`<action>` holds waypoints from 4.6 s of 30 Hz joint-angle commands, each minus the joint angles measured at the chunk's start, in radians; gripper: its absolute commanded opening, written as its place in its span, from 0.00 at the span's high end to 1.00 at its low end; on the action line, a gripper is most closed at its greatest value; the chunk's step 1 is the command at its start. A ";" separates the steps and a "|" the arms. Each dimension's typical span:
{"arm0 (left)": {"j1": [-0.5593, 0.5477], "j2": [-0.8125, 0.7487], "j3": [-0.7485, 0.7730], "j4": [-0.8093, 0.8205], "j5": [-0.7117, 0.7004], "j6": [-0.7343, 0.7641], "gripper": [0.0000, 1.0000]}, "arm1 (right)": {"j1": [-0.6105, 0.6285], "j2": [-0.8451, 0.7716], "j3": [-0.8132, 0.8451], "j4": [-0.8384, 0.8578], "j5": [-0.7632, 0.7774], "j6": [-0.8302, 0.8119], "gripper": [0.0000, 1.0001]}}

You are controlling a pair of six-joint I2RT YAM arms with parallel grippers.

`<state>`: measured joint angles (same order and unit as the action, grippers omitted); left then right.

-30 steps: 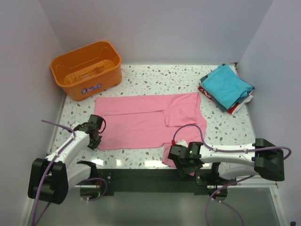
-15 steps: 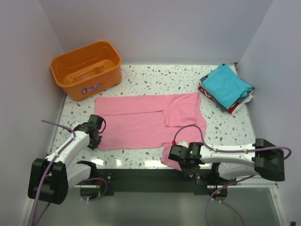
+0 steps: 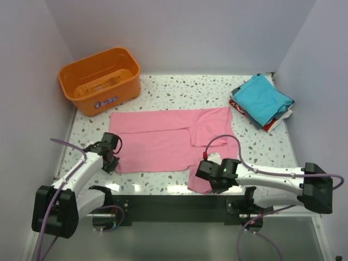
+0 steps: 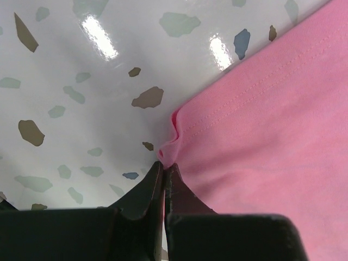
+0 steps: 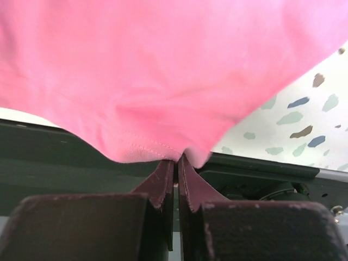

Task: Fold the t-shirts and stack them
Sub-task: Fold the tshirt

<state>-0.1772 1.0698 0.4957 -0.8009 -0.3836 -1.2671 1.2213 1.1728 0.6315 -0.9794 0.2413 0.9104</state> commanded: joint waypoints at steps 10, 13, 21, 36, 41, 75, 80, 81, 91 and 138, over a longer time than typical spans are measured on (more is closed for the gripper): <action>0.004 -0.024 0.075 -0.017 0.060 0.041 1.00 | -0.259 -0.061 0.223 0.013 0.112 -0.143 1.00; 0.004 -0.015 0.110 -0.040 0.046 0.046 1.00 | -0.305 -0.032 0.270 0.036 0.121 -0.192 1.00; 0.004 0.056 0.208 -0.063 0.011 0.049 1.00 | -0.448 0.092 0.424 0.084 0.217 -0.294 1.00; 0.054 0.170 0.328 -0.047 -0.023 0.060 1.00 | -0.632 0.326 0.689 0.133 0.201 -0.383 1.00; 0.113 0.185 0.343 -0.035 -0.044 0.061 1.00 | -0.684 0.395 0.735 0.137 0.199 -0.403 1.00; 0.177 0.467 0.475 0.120 -0.047 0.173 1.00 | -0.839 0.781 1.079 0.150 0.167 -0.504 1.00; 0.177 0.530 0.503 0.135 -0.043 0.199 0.97 | -0.845 0.852 1.131 0.162 0.202 -0.525 1.00; 0.177 0.547 0.512 0.132 -0.044 0.199 0.93 | -0.845 0.872 1.175 0.145 0.214 -0.528 1.00; 0.177 0.523 0.532 0.129 -0.044 0.229 0.00 | -0.859 0.990 1.249 0.156 0.193 -0.544 1.00; 0.177 0.067 0.317 0.081 0.048 0.457 0.00 | -0.827 0.827 0.855 0.571 -0.568 -0.303 0.01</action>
<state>-0.0067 1.1397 0.8204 -0.7261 -0.3195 -0.8257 0.3798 1.9720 1.4117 -0.4606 -0.2832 0.5587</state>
